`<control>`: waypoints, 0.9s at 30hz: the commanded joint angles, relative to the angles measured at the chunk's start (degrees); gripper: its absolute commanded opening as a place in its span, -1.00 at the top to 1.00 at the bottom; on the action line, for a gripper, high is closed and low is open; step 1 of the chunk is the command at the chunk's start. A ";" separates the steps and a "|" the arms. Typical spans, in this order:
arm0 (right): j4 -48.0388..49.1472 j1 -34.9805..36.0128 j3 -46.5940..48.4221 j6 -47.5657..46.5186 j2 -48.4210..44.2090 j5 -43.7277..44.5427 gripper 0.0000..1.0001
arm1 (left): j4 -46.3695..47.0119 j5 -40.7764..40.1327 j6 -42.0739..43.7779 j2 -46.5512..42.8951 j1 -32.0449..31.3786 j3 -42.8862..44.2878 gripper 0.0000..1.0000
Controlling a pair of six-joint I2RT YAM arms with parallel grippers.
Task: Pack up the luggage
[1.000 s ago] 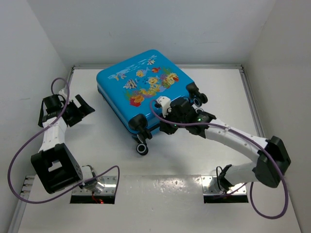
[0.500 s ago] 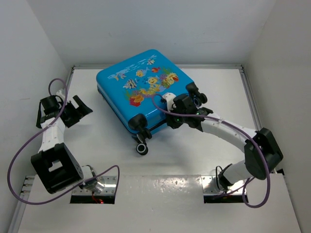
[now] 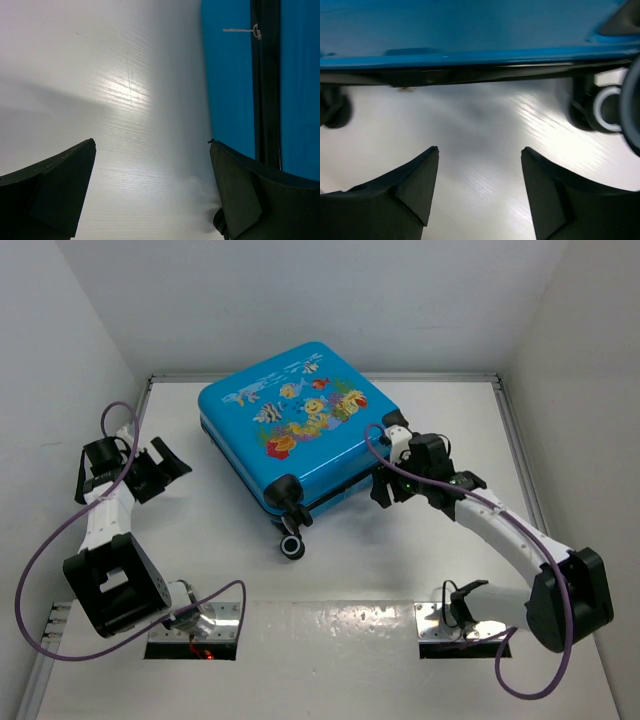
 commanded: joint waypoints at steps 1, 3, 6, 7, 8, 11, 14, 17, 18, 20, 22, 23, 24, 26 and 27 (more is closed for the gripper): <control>8.84 -0.10 -3.14 3.24 -2.38 -11.21 -0.35 | 1.13 2.80 0.75 -0.61 0.58 -0.30 -0.99; 17.84 0.16 -7.79 6.30 -3.69 -13.26 -0.41 | 2.27 4.04 0.75 -2.71 1.11 -1.00 -0.99; 28.70 1.91 -13.51 8.35 -3.79 -11.61 -0.45 | 4.82 5.89 -1.44 -5.88 1.11 -2.41 -0.99; 30.28 2.35 -14.05 10.26 -2.74 -9.78 -0.45 | 5.44 6.76 -1.45 -7.89 1.11 -3.19 -0.99; 32.91 2.88 -14.40 10.80 -2.39 -9.06 -0.45 | 5.44 7.55 -2.14 -8.69 1.11 -3.20 -0.99; 40.39 5.34 -16.59 13.44 -0.63 -6.51 -0.45 | 5.44 8.87 -2.15 -10.62 1.11 -3.73 -0.99; 45.06 7.45 -17.83 13.53 0.43 -6.59 -0.45 | 5.44 8.88 -0.93 -12.82 1.11 -4.42 -0.99; 47.52 9.03 -18.27 13.09 1.66 -5.81 -0.45 | 5.44 9.40 -0.92 -14.93 1.11 -6.54 -0.99; 48.22 9.30 -18.36 13.53 1.92 -5.63 -0.45 | 5.44 9.40 -0.92 -15.55 1.11 -7.06 -0.99; 50.42 10.53 -18.79 13.44 2.97 -4.14 -0.45 | 5.44 9.40 -0.92 -16.61 1.11 -8.38 -0.99; 52.09 12.28 -18.71 11.96 4.46 -0.30 -0.38 | 5.44 9.40 -0.92 -17.92 1.11 -8.91 -0.99; 52.53 12.98 -18.71 11.43 5.00 0.52 -0.38 | 5.44 9.40 -0.92 -17.93 1.11 -8.91 -0.99; 52.88 13.16 -18.62 10.73 5.44 1.13 -0.35 | 5.44 9.40 -0.92 -17.93 1.11 -8.91 -0.99; 53.41 13.61 -18.36 9.58 7.10 2.19 -0.32 | 5.44 8.88 -0.92 -17.93 1.11 -8.91 -0.99; 53.41 13.69 -17.92 9.32 7.55 2.46 -0.28 | 5.44 8.88 -0.92 -17.93 1.11 -8.39 -0.99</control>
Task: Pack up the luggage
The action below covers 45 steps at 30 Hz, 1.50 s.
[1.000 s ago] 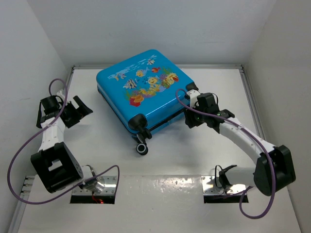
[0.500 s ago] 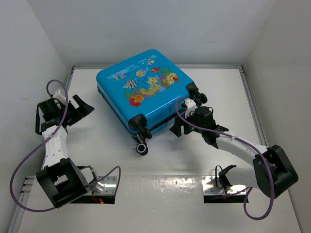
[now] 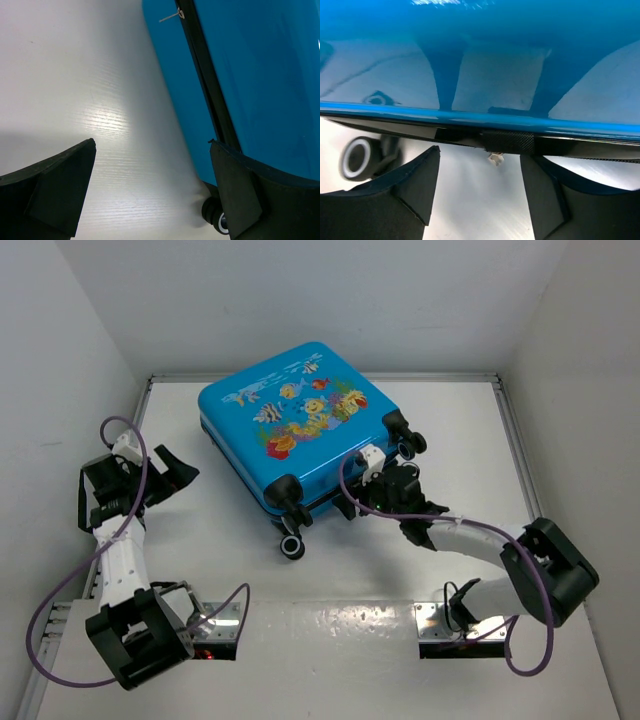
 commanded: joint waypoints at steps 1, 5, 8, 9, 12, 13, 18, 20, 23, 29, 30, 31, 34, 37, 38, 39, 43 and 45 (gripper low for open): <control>5.44 0.56 0.90 -2.49 1.73 3.96 -0.28 | 1.60 0.09 0.43 -1.25 0.67 0.64 -0.99; 5.35 0.47 1.17 -3.11 3.05 5.73 -0.13 | 1.60 0.09 0.43 -0.73 0.67 0.64 -0.99; 6.40 0.64 1.34 -2.76 3.49 6.61 -0.01 | 1.60 0.09 0.43 -0.11 0.67 0.64 -0.99; 6.93 0.64 1.34 -2.84 3.67 6.78 0.03 | 1.60 0.09 0.43 0.50 0.67 0.64 -0.99; 8.86 -0.14 1.43 -1.89 3.67 7.05 0.36 | 1.60 0.09 -0.09 0.51 0.67 0.64 -0.99; 9.21 -0.41 1.34 -1.53 3.24 6.00 0.45 | 1.60 -0.52 -0.09 0.51 0.67 0.64 -0.99; 11.32 -2.96 0.82 0.06 0.69 0.81 1.00 | 1.60 -1.76 -0.71 -1.60 0.67 0.64 -0.99; 11.41 -3.48 0.55 -0.03 0.16 -0.77 1.00 | 0.90 -1.76 -0.71 -1.60 -0.20 0.64 -0.99; 10.36 -4.45 -0.15 -0.47 -0.28 -1.22 1.00 | 0.37 -3.51 -0.18 -2.22 -2.05 1.26 -0.99; 10.09 -5.68 -0.68 -2.32 0.24 -1.30 1.00 | -0.76 -0.10 2.36 -5.99 -4.42 2.92 -0.99; 9.83 -5.68 -0.42 -2.75 0.51 -1.56 1.00 | -4.00 1.65 5.07 -5.13 -5.73 4.75 -0.99; 9.48 -5.68 -0.33 -4.76 0.86 -1.83 1.00 | -6.55 1.84 6.83 -4.25 -7.22 6.25 -0.99; 4.50 -5.68 0.98 -8.19 1.03 -1.31 1.00 | -14.89 -3.07 12.88 -2.13 -15.37 13.00 -0.99; -1.13 -5.51 3.01 -11.89 0.95 -0.08 1.00 | -15.89 -8.85 11.70 -4.22 -22.84 16.01 -0.99; -1.85 -5.42 3.53 -12.68 0.86 0.19 1.00 | -16.85 -12.45 10.55 -4.24 -24.62 16.63 -0.99; -2.47 -5.25 3.97 -13.12 1.03 0.28 1.00 | -17.99 -13.53 9.50 -4.24 -26.29 17.51 -0.99; -3.70 -4.19 6.17 -14.00 2.44 0.02 1.00 | -24.41 -13.99 1.33 -0.20 -33.50 20.33 -0.99; -3.44 -2.88 8.19 -14.01 3.93 0.10 1.00 | -24.42 -13.01 -2.80 0.33 -36.76 20.33 -0.99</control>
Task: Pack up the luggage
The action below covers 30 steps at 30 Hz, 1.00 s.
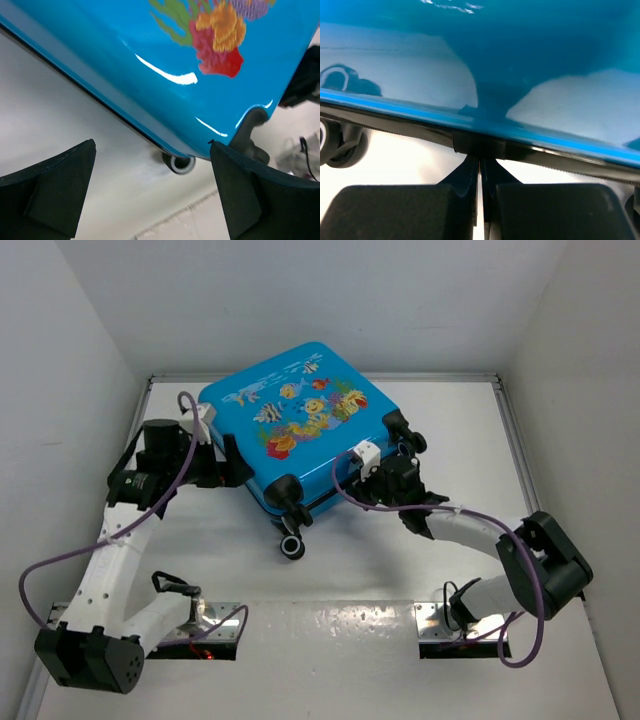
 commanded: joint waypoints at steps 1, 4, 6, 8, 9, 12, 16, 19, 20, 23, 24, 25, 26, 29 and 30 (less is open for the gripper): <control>2.46 1.15 5.13 -2.55 2.23 3.12 1.00 | -4.70 -1.53 -7.73 1.58 -3.59 0.27 -0.99; 4.65 2.56 6.98 -2.99 4.68 3.38 1.00 | -1.90 -3.03 -11.43 1.58 -2.29 -1.32 -0.99; 5.27 3.26 8.39 -3.08 6.53 3.82 1.00 | 1.17 -2.50 -12.65 2.10 1.23 -1.94 -0.99; 5.98 3.26 9.62 -2.99 7.68 3.73 1.00 | 4.07 -1.72 -14.33 2.63 3.95 -1.94 -0.99; 6.15 3.18 10.58 -2.91 9.25 4.00 1.00 | 7.39 1.77 -15.55 3.68 6.75 -1.94 -0.99; 7.03 3.00 12.78 -2.55 11.89 4.26 1.00 | 13.38 5.31 -18.01 7.27 10.02 -1.94 -0.99; 7.91 2.56 16.47 -1.76 15.32 4.70 1.00 | 15.25 5.32 -18.64 10.62 11.70 1.48 -0.99; 8.17 2.47 18.59 -1.06 16.21 4.79 1.00 | 13.06 4.02 -16.98 9.67 8.81 2.90 -0.99; 8.35 2.38 19.02 -0.62 16.65 4.88 1.00 | 11.92 3.13 -16.36 8.79 5.93 3.59 -0.99; 8.09 2.82 19.91 1.22 17.61 5.76 1.00 | 9.63 -1.35 -16.35 5.46 1.52 2.81 -0.99; 8.44 3.61 20.08 1.40 18.05 6.10 1.00 | 9.10 -2.40 -17.05 3.62 0.11 2.20 -0.99; 8.53 3.61 20.61 1.66 18.58 6.46 1.00 | 7.70 -3.37 -18.45 2.99 -2.34 2.19 -0.99; 8.53 4.22 20.87 1.67 18.84 6.63 1.00 | 6.64 -4.69 -18.99 2.98 -3.49 2.19 -0.99; 9.05 5.37 22.98 2.28 20.60 7.60 1.00 | 2.87 -5.92 -21.45 1.76 -7.98 0.62 -0.99; 9.05 5.55 23.42 2.37 21.13 7.69 1.00 | 2.07 -5.93 -21.45 1.75 -8.68 0.09 -0.99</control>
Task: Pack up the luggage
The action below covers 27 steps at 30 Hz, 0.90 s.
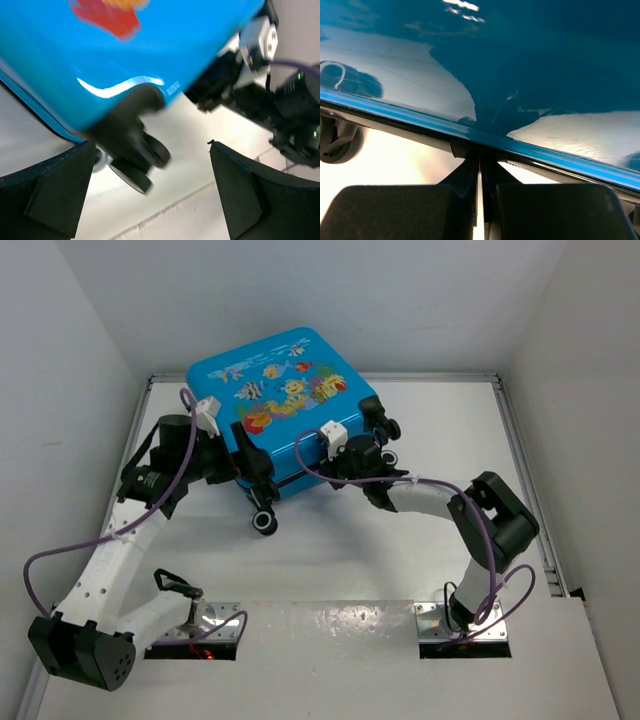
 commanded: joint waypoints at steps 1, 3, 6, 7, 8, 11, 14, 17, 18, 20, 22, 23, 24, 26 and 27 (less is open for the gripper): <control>8.51 1.41 6.00 1.32 2.33 2.62 1.00 | -5.65 -2.87 -3.11 -0.72 -2.13 -1.09 -0.99; 8.59 1.59 6.88 1.14 3.39 2.88 1.00 | -7.58 -2.34 -3.12 -0.72 -2.75 -1.10 -0.99; 8.68 1.86 7.41 0.88 3.74 2.88 1.00 | -13.55 -1.81 -2.59 2.00 -3.97 2.84 -0.99; 8.68 1.86 7.33 0.88 3.83 2.97 1.00 | -14.87 -1.81 -1.98 2.79 -3.98 4.77 -0.99; 8.77 1.86 7.33 0.97 3.92 2.97 1.00 | -17.15 -1.81 -1.97 3.50 -4.67 5.48 -0.99; 9.47 1.95 7.15 0.62 4.27 2.88 1.00 | -17.79 -1.81 -4.17 6.22 -5.30 6.63 -0.99; 9.47 2.12 7.06 0.70 4.62 2.97 1.00 | -16.92 -3.31 -6.80 9.56 -5.30 7.94 -0.99; 9.56 2.03 6.98 0.44 4.53 2.88 1.00 | -15.68 -3.31 -9.70 12.72 -5.82 8.48 -0.99; 9.74 2.12 6.97 0.53 4.62 2.80 1.00 | -15.68 -3.31 -10.23 13.25 -5.82 8.48 -0.99; 9.82 2.03 7.06 0.70 4.97 2.80 1.00 | -15.07 -4.71 -10.85 15.00 -5.82 8.48 -0.99; 9.91 2.38 7.15 0.70 4.97 2.62 1.00 | -14.45 -5.41 -11.37 15.54 -6.35 9.79 -0.99; 10.09 2.21 7.15 0.71 4.97 2.71 1.00 | -14.45 -5.42 -11.38 16.41 -6.35 11.19 -0.99; 10.18 2.03 7.24 0.88 5.15 2.71 1.00 | -14.45 -6.90 -11.90 16.94 -7.05 11.81 -0.99; 10.44 2.03 7.41 1.32 5.32 2.79 1.00 | -13.75 -8.57 -11.91 17.56 -7.67 12.35 -0.99; 10.27 2.03 7.41 1.32 5.24 2.71 1.00 | -13.74 -9.63 -11.91 18.09 -7.67 12.96 -0.99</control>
